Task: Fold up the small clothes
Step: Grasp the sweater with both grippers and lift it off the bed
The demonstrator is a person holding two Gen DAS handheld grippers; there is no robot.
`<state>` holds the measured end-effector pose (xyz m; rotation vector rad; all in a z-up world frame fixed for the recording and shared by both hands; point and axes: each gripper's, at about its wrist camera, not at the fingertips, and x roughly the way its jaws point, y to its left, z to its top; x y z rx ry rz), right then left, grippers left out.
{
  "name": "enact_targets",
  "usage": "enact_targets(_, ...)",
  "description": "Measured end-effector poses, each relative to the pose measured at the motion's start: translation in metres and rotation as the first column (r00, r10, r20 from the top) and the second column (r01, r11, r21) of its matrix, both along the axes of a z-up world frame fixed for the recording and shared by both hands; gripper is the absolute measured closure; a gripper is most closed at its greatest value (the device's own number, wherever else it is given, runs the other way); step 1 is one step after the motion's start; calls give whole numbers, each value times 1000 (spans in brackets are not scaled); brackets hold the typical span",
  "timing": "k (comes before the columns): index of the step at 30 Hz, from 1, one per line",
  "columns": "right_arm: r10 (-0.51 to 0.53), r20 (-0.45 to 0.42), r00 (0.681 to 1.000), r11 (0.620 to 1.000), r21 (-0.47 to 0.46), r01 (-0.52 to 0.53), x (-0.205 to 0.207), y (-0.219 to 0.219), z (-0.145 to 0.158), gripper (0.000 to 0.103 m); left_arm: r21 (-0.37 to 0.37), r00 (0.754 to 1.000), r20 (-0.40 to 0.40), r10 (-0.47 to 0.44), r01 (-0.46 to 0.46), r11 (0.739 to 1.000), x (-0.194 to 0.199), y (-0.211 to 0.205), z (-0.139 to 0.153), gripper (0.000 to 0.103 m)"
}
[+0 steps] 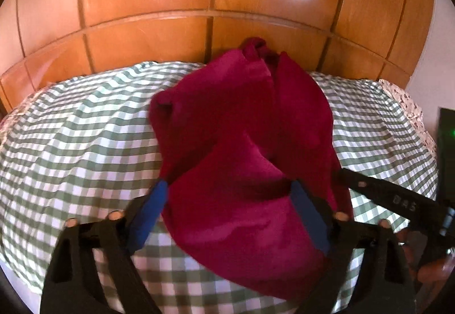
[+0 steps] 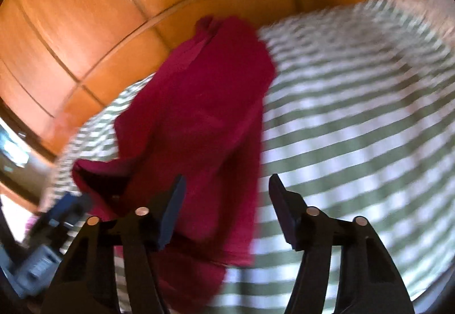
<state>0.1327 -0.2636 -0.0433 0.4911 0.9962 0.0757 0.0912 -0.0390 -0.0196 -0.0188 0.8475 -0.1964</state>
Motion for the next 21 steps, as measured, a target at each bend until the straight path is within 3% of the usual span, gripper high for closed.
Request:
enact_targets(2,11,-23,1000,999,32,-11,14,6,-10,52,-30,997,-68,-30,28,999,11,3,-8,79)
enact_targets(5,43,-19,999,999,27,-43,30,19,-15,72,-132,994,-108,-12,-2,991,18,28,-8,94)
enact_targets(7,69,18,997,997,-42,-68,32,27,-6,89,-175,995,-95,14,-31,984,19,49,-2,95)
enact_targets(8,75,34,997,995,-71,-73,32,29,0,91,-196,996,-87,28,-45,980,20,60,2,95)
enact_targets(12,115,118,986,970,-228,-86,29,20,30,95,-271,992,-29,127,-130,954,36,125,33,95)
enact_targets(14,108,131,986,958,-278,-68,31,5,40,95,-274,981,-1,193,-186,944,49,155,47,95)
enact_targets(21,-84,152,985,908,-394,139,58,-92,61,95,-212,916,47,399,-381,900,119,238,72,95)
